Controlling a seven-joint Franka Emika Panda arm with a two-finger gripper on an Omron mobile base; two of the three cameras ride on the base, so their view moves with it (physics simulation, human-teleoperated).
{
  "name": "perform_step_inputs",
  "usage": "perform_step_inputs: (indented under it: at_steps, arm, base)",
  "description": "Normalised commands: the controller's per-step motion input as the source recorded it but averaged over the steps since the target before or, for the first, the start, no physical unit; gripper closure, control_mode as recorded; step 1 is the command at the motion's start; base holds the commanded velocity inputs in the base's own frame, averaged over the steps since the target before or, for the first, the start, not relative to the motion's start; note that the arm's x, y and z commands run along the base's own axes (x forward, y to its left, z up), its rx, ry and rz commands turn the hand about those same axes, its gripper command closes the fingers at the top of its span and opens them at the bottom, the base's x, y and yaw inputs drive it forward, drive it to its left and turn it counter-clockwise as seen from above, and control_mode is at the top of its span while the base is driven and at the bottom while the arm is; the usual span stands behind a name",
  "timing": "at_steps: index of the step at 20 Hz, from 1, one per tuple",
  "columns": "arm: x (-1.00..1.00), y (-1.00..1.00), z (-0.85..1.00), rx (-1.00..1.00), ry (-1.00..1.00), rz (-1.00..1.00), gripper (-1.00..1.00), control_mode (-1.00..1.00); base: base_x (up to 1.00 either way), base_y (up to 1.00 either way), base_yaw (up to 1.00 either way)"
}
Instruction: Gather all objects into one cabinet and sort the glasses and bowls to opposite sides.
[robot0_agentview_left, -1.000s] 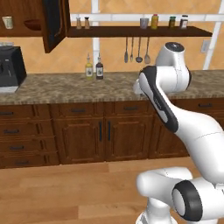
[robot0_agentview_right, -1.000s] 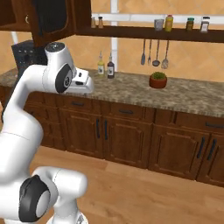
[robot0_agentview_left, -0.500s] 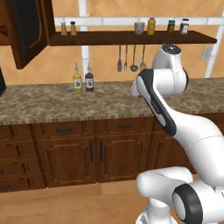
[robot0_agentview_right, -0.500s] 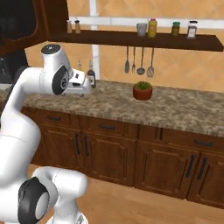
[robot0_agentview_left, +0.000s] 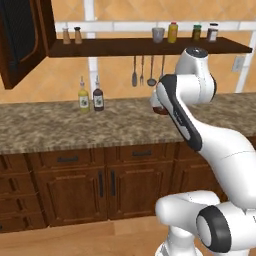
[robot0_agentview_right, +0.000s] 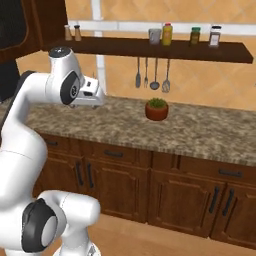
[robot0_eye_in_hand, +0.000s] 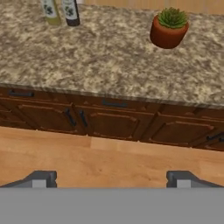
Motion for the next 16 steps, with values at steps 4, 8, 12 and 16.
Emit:
perform_step_inputs:
  at_steps: [4,8,12,16]
  arm:
    - [0.0,0.0,0.0,0.0,0.0,0.0,-1.0,1.0]
    - [0.0,0.0,0.0,0.0,0.0,0.0,-1.0,1.0]
    - [0.0,0.0,0.0,0.0,0.0,0.0,-1.0,1.0]
    - [0.0,0.0,0.0,0.0,0.0,0.0,-1.0,1.0]
  base:
    - [1.0,-0.27,-0.15]
    - [0.96,-0.31,-0.14]
    - [0.58,-0.45,-0.08]
    - [0.29,-0.99,0.0]
